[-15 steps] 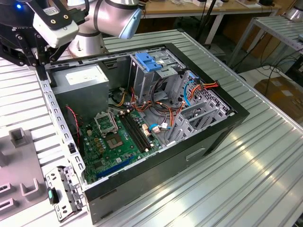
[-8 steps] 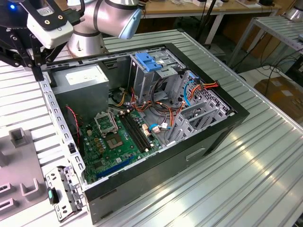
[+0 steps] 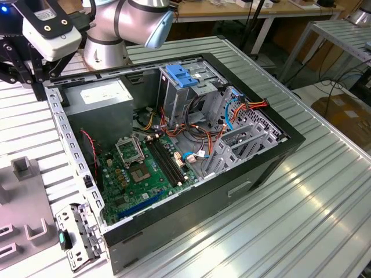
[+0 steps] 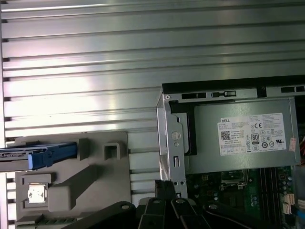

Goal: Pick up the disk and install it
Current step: 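Reach for the disk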

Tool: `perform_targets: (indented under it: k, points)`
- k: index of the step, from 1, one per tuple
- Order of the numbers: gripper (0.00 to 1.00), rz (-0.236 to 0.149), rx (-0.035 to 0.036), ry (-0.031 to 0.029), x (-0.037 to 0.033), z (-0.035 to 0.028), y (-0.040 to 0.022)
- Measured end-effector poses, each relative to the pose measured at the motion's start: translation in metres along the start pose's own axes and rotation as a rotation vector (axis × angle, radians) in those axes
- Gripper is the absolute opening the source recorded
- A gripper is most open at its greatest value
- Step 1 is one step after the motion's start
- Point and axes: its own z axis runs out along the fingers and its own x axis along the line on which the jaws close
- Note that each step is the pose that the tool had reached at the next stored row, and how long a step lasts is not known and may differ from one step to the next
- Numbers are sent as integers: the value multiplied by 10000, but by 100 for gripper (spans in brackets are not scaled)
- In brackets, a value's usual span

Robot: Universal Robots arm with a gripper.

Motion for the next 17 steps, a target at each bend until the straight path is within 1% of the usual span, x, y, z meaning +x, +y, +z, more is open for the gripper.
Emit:
perform_targets:
  k: [10,17]
  points:
    - [11,0,1,8,104,2,-8]
    - [11,0,1,13,190,3,-15]
